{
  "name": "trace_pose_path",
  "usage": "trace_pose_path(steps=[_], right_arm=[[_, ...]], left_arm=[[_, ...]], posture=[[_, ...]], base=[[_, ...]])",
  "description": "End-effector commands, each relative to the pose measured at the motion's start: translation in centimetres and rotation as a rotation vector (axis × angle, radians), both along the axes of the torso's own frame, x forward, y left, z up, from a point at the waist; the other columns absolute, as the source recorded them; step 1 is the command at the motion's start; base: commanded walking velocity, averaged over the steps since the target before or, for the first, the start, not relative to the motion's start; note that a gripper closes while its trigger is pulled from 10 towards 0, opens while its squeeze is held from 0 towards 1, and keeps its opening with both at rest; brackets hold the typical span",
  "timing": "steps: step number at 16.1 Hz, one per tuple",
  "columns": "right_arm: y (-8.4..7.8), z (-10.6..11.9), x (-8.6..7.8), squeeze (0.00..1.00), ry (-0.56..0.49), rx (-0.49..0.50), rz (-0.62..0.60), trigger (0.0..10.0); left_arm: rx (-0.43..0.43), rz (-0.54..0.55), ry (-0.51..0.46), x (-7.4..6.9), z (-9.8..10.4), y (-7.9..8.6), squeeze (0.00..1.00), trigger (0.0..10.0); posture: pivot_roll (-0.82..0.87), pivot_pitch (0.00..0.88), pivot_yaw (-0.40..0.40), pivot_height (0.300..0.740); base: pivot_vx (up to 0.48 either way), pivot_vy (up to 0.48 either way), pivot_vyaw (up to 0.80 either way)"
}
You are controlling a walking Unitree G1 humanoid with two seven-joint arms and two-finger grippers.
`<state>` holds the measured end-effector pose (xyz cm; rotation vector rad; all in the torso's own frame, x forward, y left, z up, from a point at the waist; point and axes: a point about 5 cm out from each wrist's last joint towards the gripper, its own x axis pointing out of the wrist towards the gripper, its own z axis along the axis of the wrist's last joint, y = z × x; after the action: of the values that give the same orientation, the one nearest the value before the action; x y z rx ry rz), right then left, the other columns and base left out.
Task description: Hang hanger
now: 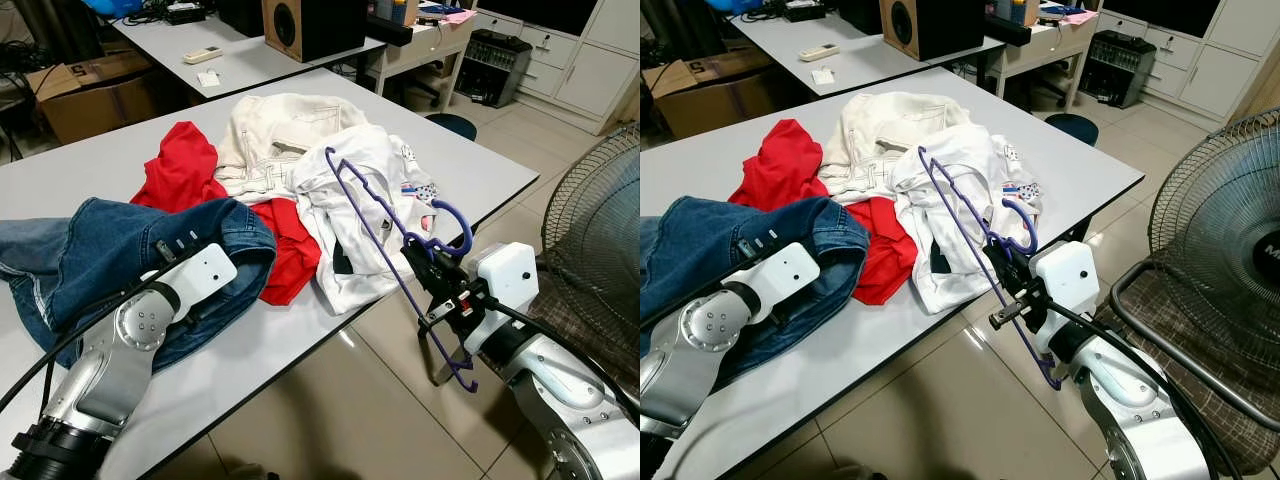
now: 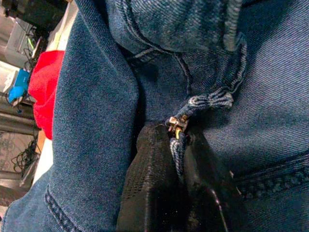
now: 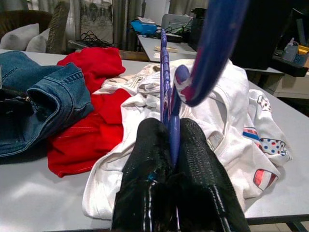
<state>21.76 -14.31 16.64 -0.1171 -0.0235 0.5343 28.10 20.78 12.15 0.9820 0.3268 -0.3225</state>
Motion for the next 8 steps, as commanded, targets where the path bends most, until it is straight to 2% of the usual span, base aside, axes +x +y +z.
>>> trace_pose_path(steps=[1, 2, 3, 4, 6, 7, 8], right_arm=[[-0.3, 0.3, 0.1, 0.0, -0.021, -0.011, -0.02, 10.0], [-0.4, 0.3, 0.0, 0.0, -0.023, -0.011, -0.022, 10.0], [-0.5, 0.4, 0.0, 0.0, -0.024, -0.001, -0.029, 10.0], [-0.6, 0.5, 0.1, 0.0, -0.019, 0.033, -0.043, 10.0], [-0.6, 0.4, 0.2, 0.0, -0.012, 0.041, -0.051, 10.0], [-0.4, 0.2, 0.5, 0.0, 0.012, 0.053, -0.072, 10.0], [-0.2, 0.1, 0.6, 0.0, 0.021, 0.062, -0.082, 10.0]], left_arm=[[0.0, 0.016, -0.032, 0.4, 0.9, 0.6, 0.0, 0.0], [-0.055, 0.014, -0.053, 0.5, 1.9, 0.9, 0.0, 0.0], [-0.255, 0.009, -0.075, 0.7, 3.2, 0.5, 0.0, 0.0], [-0.529, 0.008, -0.134, 0.9, 5.2, -0.2, 0.0, 0.0], [-0.656, -0.001, -0.166, 1.0, 6.3, -0.7, 0.0, 0.0], [-0.784, 0.003, -0.165, 0.7, 6.9, -1.2, 0.0, 2.2], [-0.813, 0.018, -0.17, 0.5, 6.8, -1.4, 0.0, 10.0]], posture=[[-0.02, 0.0, 0.041, 0.74], [-0.02, 0.0, 0.036, 0.74], [-0.01, 0.0, 0.033, 0.74], [-0.01, 0.0, 0.031, 0.74], [-0.01, 0.0, 0.032, 0.74], [-0.01, 0.0, 0.035, 0.74], [-0.01, 0.0, 0.035, 0.74]], base=[[0.0, 0.0, 0.0], [0.0, 0.0, 0.0], [0.0, 0.0, 0.0], [0.0, 0.0, 0.0], [0.0, 0.0, 0.0], [0.0, 0.0, 0.0], [0.0, 0.0, 0.0]])
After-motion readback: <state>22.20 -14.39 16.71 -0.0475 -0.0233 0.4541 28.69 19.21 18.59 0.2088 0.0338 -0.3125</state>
